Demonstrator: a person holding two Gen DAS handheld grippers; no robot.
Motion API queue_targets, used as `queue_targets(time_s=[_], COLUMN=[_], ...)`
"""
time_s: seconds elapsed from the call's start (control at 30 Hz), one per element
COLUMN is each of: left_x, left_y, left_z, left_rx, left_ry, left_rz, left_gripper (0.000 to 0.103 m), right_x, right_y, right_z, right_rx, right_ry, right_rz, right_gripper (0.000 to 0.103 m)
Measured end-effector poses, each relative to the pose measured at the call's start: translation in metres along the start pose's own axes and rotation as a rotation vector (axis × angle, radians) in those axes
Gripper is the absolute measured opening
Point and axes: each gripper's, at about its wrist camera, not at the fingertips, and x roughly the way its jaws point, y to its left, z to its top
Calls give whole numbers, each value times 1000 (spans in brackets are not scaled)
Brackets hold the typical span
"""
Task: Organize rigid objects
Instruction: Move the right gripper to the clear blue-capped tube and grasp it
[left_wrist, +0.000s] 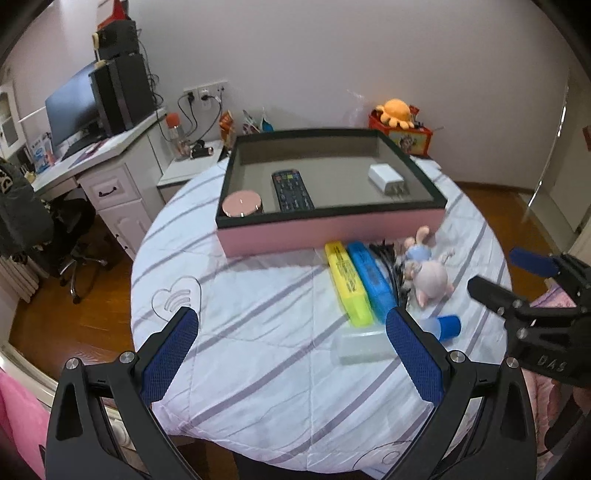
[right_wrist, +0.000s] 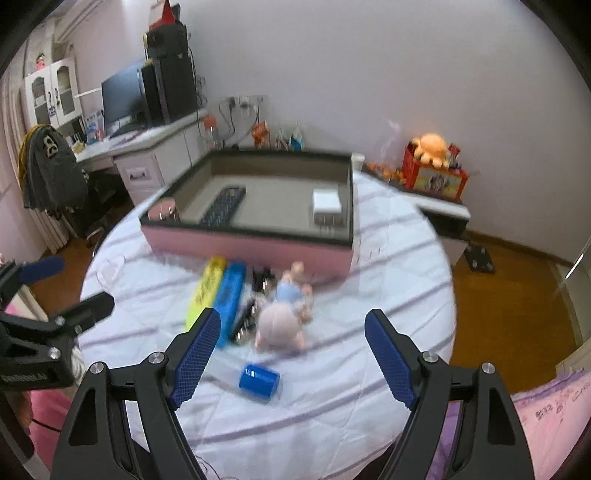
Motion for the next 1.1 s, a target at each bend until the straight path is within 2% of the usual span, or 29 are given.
queue_targets(time_s=[0.17, 0.43, 0.63, 0.77, 0.83, 1.0, 1.1], left_x=[1, 6, -1, -5, -5, -7, -5], left_y=[4, 16, 26, 33, 35, 44, 51], left_z=[-13, -37, -43, -48, -50, -55, -57], left_rx=[-2, -24, -43, -57, -61, -70, -85], left_ry=[13, 65, 60, 56, 58, 65, 70], left_rz=[3, 28, 39, 38, 39, 44, 55], left_gripper=[103, 103, 103, 103, 103, 103, 103], right_x=[24, 53, 43, 33, 36, 52, 61], right_y=[3, 24, 45, 55, 59, 75, 84], right_z=[-19, -34, -48, -51, -49, -41, -35], right_rx=[-61, -244, -270, -268, -273, -335, -384], right_ry=[79, 128, 163, 174, 170, 166, 166], right_rz=[57, 138, 270, 334, 332, 332, 302], right_gripper=[82, 82, 81, 62, 56, 56, 56])
